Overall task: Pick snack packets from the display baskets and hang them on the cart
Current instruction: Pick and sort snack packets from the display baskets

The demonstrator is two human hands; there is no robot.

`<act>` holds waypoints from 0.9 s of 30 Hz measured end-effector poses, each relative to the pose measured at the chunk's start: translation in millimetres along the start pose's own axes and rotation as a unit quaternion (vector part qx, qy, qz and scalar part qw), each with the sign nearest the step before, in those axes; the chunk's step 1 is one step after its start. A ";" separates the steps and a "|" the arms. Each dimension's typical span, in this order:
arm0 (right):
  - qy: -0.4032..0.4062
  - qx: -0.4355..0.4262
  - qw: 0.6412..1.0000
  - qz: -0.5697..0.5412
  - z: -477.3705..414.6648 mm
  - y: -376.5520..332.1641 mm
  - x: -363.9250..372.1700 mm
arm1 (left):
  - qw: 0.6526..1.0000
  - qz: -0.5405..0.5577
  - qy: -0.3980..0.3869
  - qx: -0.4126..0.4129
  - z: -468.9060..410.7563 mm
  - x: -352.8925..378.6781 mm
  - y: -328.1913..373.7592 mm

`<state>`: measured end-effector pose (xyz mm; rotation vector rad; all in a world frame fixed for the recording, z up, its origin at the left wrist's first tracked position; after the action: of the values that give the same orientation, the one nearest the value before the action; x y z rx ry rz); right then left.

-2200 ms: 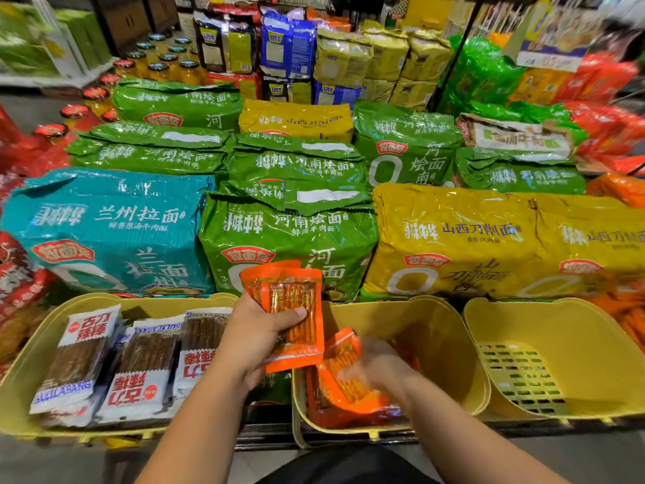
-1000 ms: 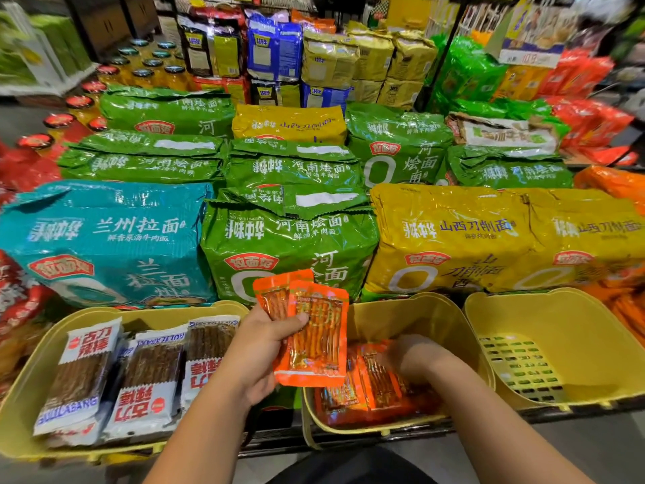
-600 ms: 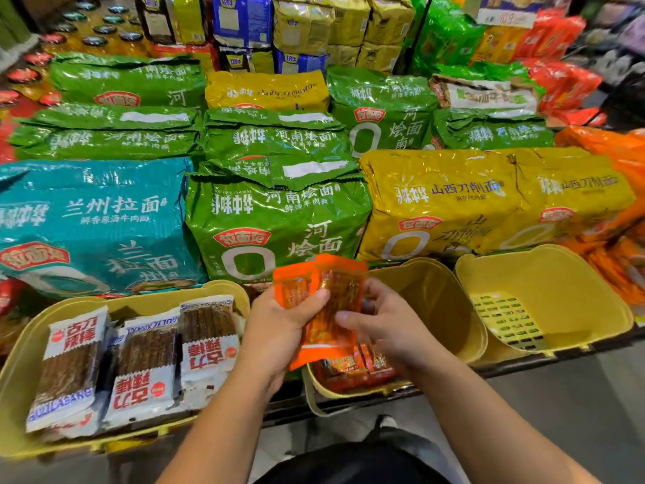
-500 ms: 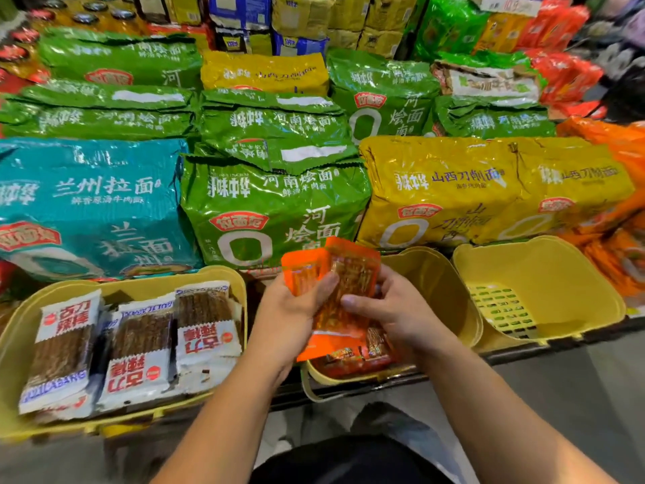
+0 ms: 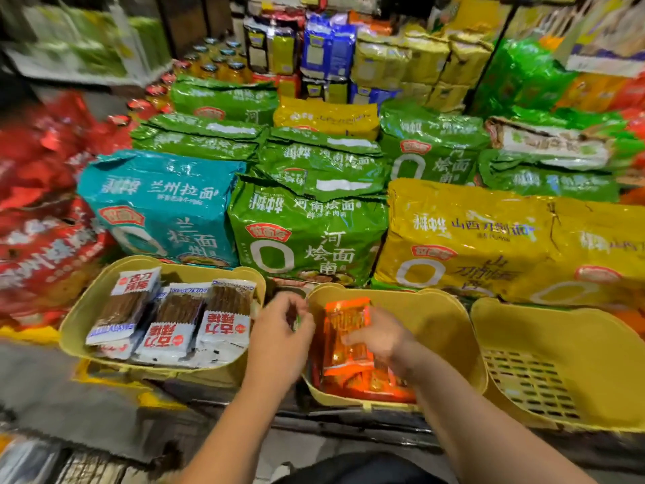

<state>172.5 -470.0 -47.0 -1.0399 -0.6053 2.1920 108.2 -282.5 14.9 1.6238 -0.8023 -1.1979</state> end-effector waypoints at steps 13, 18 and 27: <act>-0.128 0.090 0.983 -0.097 -3.4 22.3 -5.6 | 0.981 -0.194 -0.020 -0.001 31.3 29.2 -13.0; -0.046 0.035 0.974 0.217 -12.9 22.9 -22.2 | 0.981 -0.195 -0.008 -0.013 32.1 31.5 -12.4; -0.037 0.014 0.888 0.457 7.0 30.3 -49.1 | 0.978 -0.202 -0.005 -0.058 36.3 37.8 -7.7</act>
<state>180.5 -526.7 -36.9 -1.4155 -0.0801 3.0342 85.3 -324.2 -8.5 1.7317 -0.4064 -1.5062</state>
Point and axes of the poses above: each hand's wrist, its own z-axis away from the middle knuckle, its own x-axis out of the palm, y = z × x, the point moved 4 cm from there along -z, towards the middle knuckle, and after that the axes turned 7 degrees about z, right-handed, at the moved point
